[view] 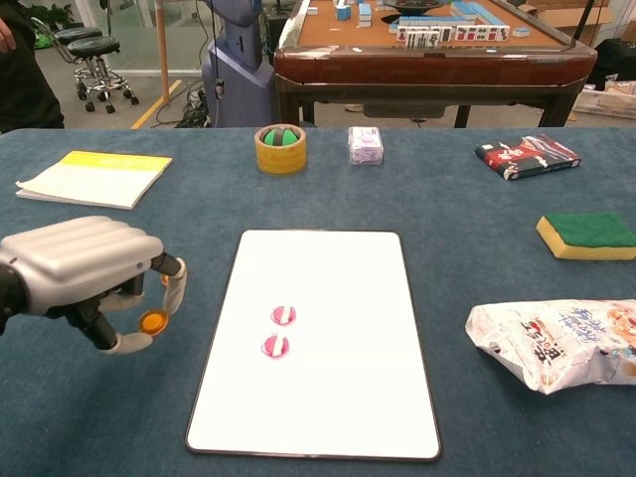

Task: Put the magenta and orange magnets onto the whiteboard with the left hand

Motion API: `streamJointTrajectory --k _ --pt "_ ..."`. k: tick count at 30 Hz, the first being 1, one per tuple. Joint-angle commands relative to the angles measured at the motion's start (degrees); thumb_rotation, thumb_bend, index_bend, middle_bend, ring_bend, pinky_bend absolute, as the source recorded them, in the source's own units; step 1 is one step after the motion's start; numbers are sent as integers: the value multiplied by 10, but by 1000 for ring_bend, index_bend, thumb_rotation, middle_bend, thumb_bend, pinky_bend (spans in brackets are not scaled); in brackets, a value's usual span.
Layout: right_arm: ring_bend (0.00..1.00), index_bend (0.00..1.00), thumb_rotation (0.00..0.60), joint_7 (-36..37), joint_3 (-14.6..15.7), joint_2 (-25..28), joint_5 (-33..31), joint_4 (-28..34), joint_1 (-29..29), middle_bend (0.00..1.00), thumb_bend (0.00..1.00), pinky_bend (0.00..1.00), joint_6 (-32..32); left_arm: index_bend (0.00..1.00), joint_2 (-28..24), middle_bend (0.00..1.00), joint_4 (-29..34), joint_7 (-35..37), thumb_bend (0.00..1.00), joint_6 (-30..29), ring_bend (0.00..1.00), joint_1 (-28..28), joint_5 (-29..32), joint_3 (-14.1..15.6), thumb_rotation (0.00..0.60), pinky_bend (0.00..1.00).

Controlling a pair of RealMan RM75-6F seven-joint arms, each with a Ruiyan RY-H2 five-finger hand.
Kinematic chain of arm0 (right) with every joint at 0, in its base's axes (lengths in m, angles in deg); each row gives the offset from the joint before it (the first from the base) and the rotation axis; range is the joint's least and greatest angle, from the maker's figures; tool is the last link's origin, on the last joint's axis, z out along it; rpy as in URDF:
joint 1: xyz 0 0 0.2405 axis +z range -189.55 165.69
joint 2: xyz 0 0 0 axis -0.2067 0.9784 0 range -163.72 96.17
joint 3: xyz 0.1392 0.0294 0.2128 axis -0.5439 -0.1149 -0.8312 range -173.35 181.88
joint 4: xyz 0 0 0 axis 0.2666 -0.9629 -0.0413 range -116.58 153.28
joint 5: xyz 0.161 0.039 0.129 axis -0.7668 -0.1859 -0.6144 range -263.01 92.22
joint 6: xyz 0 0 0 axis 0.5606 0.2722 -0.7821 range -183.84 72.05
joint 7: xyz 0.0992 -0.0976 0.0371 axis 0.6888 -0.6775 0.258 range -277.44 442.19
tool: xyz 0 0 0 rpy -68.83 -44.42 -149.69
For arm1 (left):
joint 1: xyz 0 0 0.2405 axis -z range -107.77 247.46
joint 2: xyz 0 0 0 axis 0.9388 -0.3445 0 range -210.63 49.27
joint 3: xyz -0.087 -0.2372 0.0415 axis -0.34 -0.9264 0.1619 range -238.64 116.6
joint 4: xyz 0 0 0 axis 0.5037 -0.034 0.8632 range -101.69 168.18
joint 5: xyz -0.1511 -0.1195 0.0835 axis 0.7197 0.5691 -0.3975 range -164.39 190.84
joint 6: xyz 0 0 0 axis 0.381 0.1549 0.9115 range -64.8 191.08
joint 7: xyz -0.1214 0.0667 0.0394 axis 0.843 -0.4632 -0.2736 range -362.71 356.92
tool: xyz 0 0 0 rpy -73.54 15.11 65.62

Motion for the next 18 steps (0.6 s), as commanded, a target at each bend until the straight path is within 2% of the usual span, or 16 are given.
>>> streamJointTrajectory --k 1,9,18 --pt "305 262 600 5 1 1 4 -1 -3 315 56 423 6 637 4 1000 15 -16 309 5 1000 20 14 -25 600 1000" --pt "305 262 600 22 3 4 16 -6 -11 315 56 423 27 637 19 1000 17 -29 309 33 1000 78 59 -83 600 1000" --pt "305 262 600 46 3 8 22 -14 -21 318 57 423 47 636 61 1000 -38 -34 309 46 1000 125 85 -109 600 1000"
